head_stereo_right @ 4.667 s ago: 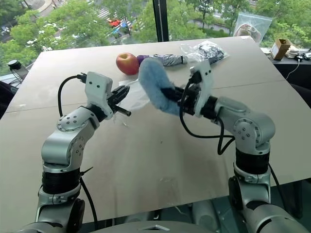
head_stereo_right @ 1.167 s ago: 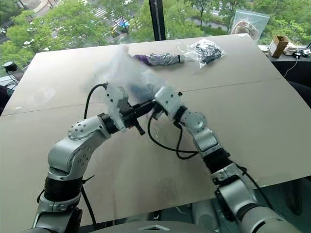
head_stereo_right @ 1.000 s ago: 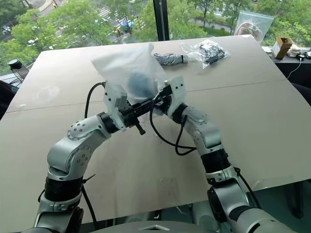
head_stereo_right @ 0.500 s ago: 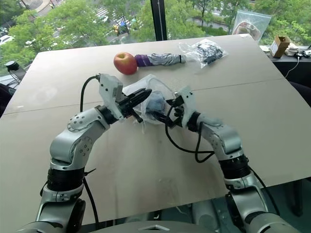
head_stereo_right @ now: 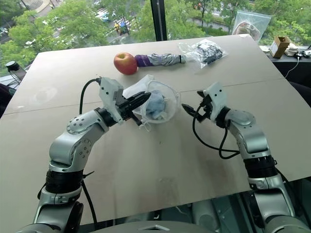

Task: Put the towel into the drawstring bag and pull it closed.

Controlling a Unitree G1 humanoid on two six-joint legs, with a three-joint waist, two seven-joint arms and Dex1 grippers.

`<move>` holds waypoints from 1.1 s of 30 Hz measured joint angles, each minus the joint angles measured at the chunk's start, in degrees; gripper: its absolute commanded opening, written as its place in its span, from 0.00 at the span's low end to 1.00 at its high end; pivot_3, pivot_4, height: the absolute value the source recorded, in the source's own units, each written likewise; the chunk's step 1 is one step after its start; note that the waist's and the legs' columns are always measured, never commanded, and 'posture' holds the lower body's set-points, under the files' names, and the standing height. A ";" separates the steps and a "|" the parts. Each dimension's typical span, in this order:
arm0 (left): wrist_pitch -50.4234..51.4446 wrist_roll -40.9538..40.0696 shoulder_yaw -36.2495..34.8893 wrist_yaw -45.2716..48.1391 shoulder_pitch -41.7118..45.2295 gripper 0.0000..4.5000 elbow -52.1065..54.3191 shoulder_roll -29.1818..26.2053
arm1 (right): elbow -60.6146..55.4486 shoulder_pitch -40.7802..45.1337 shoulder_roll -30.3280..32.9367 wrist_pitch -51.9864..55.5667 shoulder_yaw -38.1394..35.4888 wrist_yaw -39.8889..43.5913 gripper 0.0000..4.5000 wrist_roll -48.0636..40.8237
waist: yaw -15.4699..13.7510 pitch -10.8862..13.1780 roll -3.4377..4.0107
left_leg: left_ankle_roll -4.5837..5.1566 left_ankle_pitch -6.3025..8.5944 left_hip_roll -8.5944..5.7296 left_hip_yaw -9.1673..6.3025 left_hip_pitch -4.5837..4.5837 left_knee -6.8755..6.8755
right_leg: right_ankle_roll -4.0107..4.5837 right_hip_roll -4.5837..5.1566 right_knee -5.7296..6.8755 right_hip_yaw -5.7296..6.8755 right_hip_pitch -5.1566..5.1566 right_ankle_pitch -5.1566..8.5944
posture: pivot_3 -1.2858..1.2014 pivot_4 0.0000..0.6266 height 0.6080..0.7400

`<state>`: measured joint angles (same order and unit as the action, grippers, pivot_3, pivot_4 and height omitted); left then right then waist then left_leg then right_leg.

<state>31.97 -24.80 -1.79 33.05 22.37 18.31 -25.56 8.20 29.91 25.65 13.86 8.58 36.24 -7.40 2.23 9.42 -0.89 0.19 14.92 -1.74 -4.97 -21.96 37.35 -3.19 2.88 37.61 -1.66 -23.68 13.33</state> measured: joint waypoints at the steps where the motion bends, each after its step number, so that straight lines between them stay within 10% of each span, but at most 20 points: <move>1: -0.01 -0.01 0.00 0.01 0.00 0.00 0.00 0.01 | 1.53 0.04 -0.14 -1.81 0.93 -0.13 0.99 1.39 | 0.02 0.00 0.00 | -0.01 0.00 0.00 0.00 -0.01 0.00 | 0.00 -0.04 0.00 0.00 0.00 0.00 | 0.52 0.24 1.00; 12: 0.00 -0.15 -0.53 -0.33 -0.91 0.00 0.79 -0.05 | 28.92 13.68 -18.11 -19.59 -1.08 -7.92 0.99 4.01 | 0.16 0.02 -0.01 | -0.25 -0.14 0.07 0.00 -0.02 0.00 | 0.01 -0.02 -0.02 -0.14 -0.03 -0.02 | 0.52 0.24 1.00; 22: 0.00 -0.12 -0.94 -1.06 -1.61 0.00 0.94 -0.03 | 31.44 12.92 -16.66 -22.43 -7.24 -9.72 0.01 1.40 | -0.09 0.03 0.00 | -0.24 -0.13 0.04 -0.05 -0.06 -0.04 | 0.01 0.02 -0.09 -0.07 -0.03 -0.01 | 0.52 0.24 1.00; 33: -0.90 0.99 0.80 -0.06 2.20 0.06 -1.94 0.60 | 14.47 6.04 -12.26 -13.64 -9.67 -12.24 0.00 0.36 | -0.09 0.03 0.01 | -0.03 -0.02 0.03 -0.04 -0.02 0.00 | 0.01 0.01 0.03 -0.09 -0.01 -0.01 | 0.52 0.24 1.00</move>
<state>31.07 -23.81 -0.99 32.99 24.56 16.37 -24.96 22.66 35.95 13.39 0.22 -1.09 24.00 -7.04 2.13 9.45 -0.88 0.16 14.91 -1.71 -5.01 -21.98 37.34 -3.18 2.88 37.64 -1.75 -23.70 13.32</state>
